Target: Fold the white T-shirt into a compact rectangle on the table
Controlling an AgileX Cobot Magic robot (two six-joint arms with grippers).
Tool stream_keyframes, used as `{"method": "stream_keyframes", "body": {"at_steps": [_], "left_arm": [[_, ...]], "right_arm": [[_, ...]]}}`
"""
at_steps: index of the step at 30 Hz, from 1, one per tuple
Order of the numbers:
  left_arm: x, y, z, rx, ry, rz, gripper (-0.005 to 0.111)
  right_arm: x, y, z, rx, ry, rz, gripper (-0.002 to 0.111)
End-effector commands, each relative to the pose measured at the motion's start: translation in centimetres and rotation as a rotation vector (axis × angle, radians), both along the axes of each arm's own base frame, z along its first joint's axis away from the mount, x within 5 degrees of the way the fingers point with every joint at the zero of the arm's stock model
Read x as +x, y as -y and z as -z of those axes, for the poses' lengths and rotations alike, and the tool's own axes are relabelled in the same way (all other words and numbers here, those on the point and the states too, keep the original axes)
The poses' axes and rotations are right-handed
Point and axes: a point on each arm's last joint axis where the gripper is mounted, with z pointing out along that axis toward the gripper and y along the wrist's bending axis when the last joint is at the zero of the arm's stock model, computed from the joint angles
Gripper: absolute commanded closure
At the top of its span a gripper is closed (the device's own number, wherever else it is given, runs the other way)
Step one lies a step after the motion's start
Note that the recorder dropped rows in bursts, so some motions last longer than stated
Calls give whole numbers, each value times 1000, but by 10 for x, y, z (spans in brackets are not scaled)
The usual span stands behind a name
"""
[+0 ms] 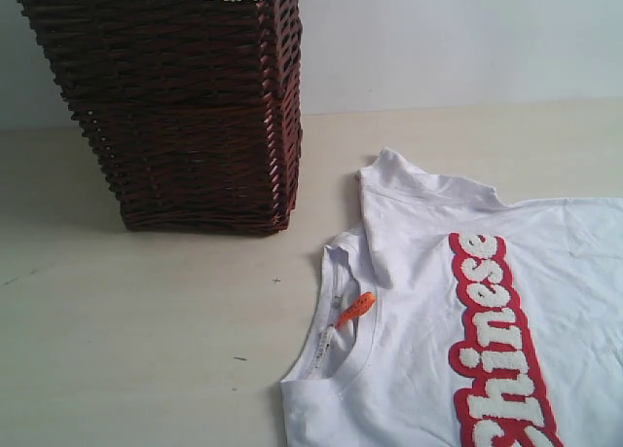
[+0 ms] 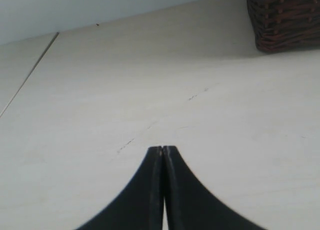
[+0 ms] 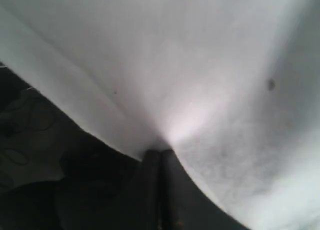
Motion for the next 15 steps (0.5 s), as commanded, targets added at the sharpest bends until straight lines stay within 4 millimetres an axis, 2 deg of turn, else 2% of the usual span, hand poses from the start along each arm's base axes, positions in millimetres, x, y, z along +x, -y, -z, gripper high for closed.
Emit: {"method": "stream_keyframes", "body": {"at_steps": [1, 6, 9, 11, 12, 15], "left_arm": [[0, 0, -1, -14, 6, -4, 107], [0, 0, -1, -14, 6, -4, 107], [0, 0, -1, -14, 6, -4, 107], [0, 0, -1, -14, 6, -4, 107], [0, 0, -1, -14, 6, -4, 107], [0, 0, -1, -14, 6, -4, 107]], "right_arm": [[-6, -8, -13, 13, 7, 48, 108], [3, -11, -39, -60, 205, 70, 108], [18, -15, -56, -101, 438, 144, 108], [35, -19, -71, -97, 676, 326, 108], [43, -22, -79, -56, 798, 473, 108], [61, -40, -107, 187, 1104, 971, 107]]}}
